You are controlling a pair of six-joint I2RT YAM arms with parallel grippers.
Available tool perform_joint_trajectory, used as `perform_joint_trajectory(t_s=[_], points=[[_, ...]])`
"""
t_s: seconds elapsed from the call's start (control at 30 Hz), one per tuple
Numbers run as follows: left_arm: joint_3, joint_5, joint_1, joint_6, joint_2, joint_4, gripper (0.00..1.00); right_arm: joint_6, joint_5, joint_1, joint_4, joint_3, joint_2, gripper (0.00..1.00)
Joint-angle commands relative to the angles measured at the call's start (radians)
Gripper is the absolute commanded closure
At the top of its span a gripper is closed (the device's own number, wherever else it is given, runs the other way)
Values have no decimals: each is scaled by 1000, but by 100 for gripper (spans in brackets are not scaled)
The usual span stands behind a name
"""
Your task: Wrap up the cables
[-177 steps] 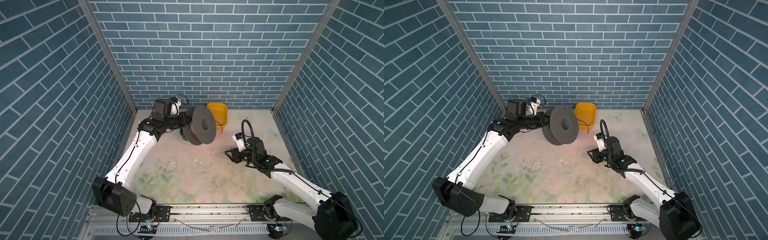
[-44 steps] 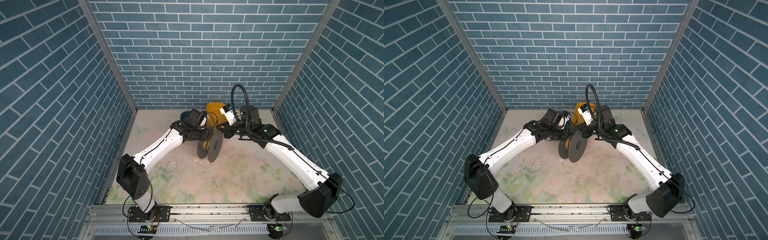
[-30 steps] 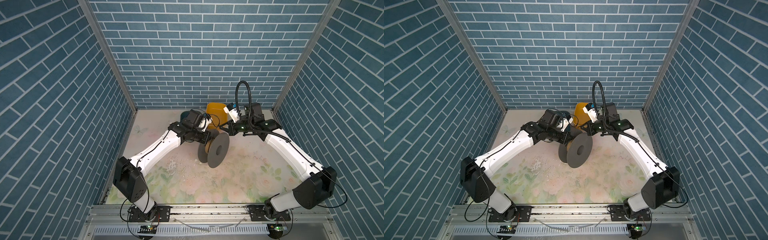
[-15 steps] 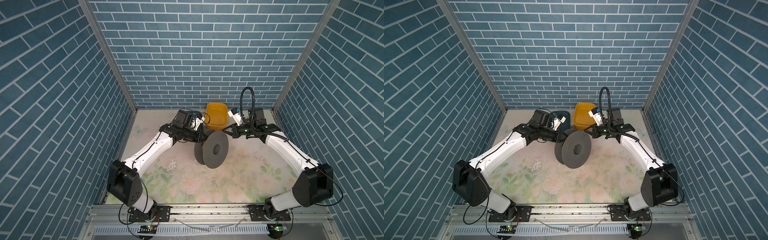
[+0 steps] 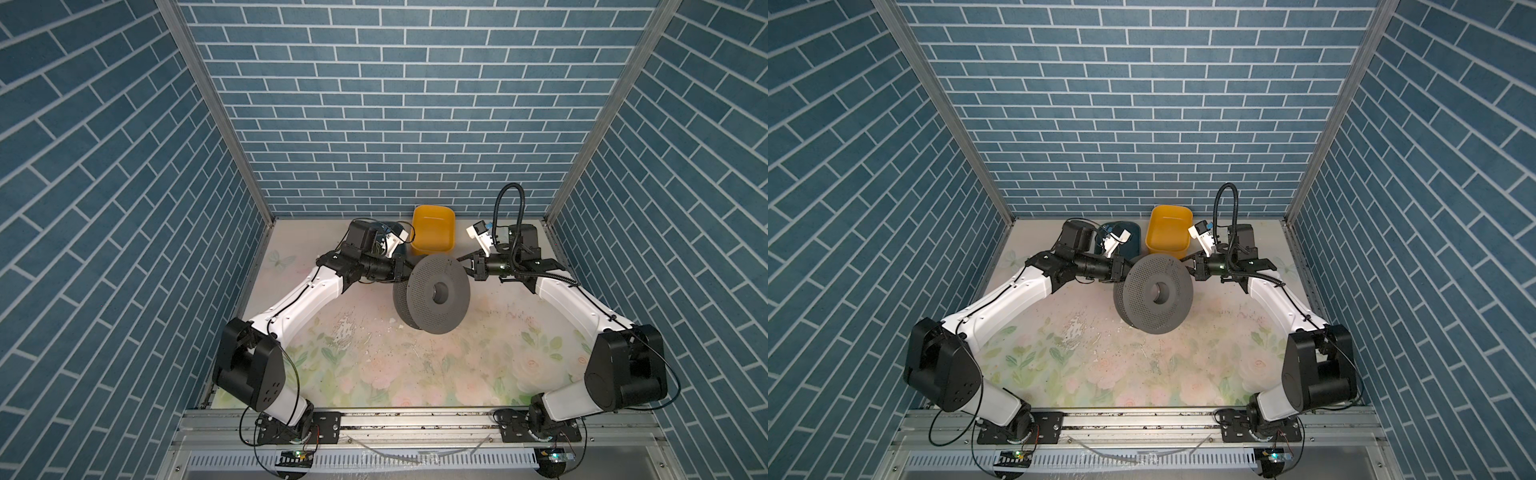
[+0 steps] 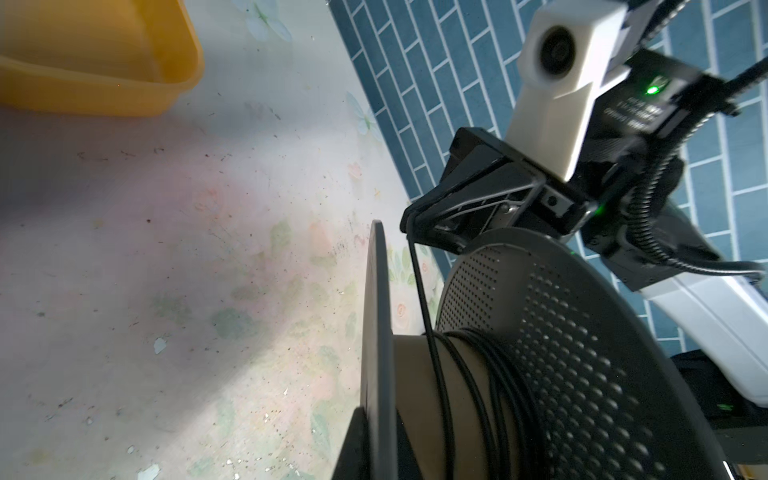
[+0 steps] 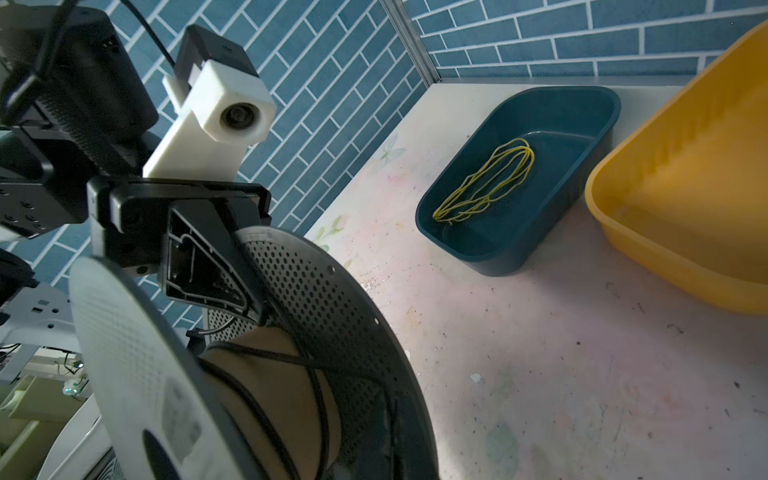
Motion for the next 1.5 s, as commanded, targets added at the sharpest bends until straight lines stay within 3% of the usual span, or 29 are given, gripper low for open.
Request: perform_joint_trajectory(t_s=[0.0, 0.13, 0.33, 0.57, 0.77, 1.2, 1.47], points=[[-1, 60, 25, -109, -18, 208, 100, 35, -102, -19, 50, -40, 31, 100], [3, 34, 30, -142, -9, 223, 100, 94, -129, -18, 118, -73, 41, 100], [-9, 3, 36, -231, 24, 293, 100, 208, -5, -18, 156, -141, -36, 100], [-32, 14, 38, -375, 65, 465, 100, 408, 45, -16, 244, -207, -87, 100], [-33, -22, 38, -384, 62, 464, 100, 532, 76, -16, 305, -231, -90, 100], [-55, -62, 49, -440, 64, 501, 100, 590, 203, -19, 244, -216, -147, 99], [-70, -59, 49, -451, 70, 514, 100, 514, 276, -27, 184, -211, -166, 97]])
